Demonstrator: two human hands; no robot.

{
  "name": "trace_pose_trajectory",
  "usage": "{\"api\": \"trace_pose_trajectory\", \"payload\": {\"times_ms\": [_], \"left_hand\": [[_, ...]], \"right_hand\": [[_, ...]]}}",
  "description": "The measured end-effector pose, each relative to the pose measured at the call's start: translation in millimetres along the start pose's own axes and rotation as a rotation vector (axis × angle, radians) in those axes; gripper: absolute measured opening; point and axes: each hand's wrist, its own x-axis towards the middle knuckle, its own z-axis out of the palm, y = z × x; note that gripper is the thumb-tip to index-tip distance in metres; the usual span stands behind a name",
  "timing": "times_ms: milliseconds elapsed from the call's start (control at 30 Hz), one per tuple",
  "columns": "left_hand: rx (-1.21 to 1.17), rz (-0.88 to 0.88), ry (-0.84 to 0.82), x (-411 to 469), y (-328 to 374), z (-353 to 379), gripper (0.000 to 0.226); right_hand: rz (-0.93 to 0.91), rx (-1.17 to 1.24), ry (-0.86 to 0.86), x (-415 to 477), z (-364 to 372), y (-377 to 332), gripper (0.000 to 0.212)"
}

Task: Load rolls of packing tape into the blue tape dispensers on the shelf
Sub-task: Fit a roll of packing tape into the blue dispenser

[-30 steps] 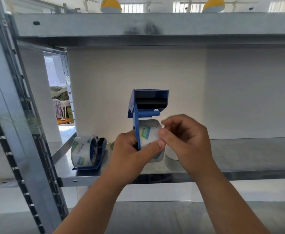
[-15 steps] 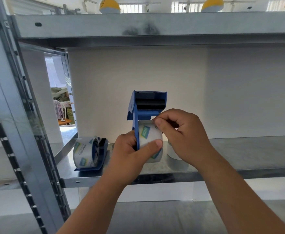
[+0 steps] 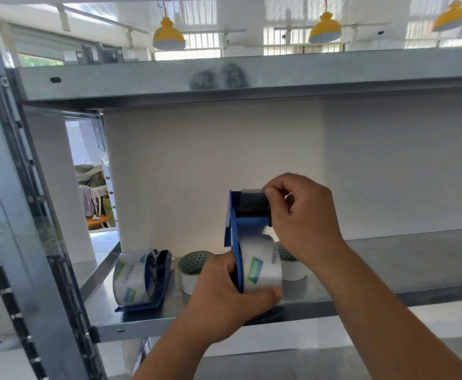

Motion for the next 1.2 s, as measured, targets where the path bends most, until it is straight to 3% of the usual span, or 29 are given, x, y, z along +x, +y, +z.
{"api": "trace_pose_trajectory", "payload": {"times_ms": [233,500,833,1000,1100,1200], "left_hand": [[0.007,-0.018,-0.075,13.8,9.6,3.0,0.051],[-0.008,0.022,-0.108,15.1,18.5,-0.9,0.037],[-0.073,0.037,-0.125,6.5,24.1,-7.7,0.029],[-0.167,0.121,-0.084,5.4,24.4,-11.8,0.027],[-0.222,0.185,-0.042,7.8,26.0,-15.1,0.027],[-0.301,0.217,-0.006,14.0,30.0,-19.2,0.032]], "right_hand": [[0.006,-0.109,0.017,50.8,9.2,13.8,0.017],[0.323,0.059,-0.034,86.1,27.3,46.5,0.025],[0.831,0.307,-0.056,94.4,37.5,88.6,0.006],[0.895,0.398,-0.158,76.3,38.3,85.4,0.019],[0.85,0.619,-0.231,54.9,36.4,82.0,0.016],[0.813,0.856,-0.278,31.8,34.8,74.8,0.035]]}}
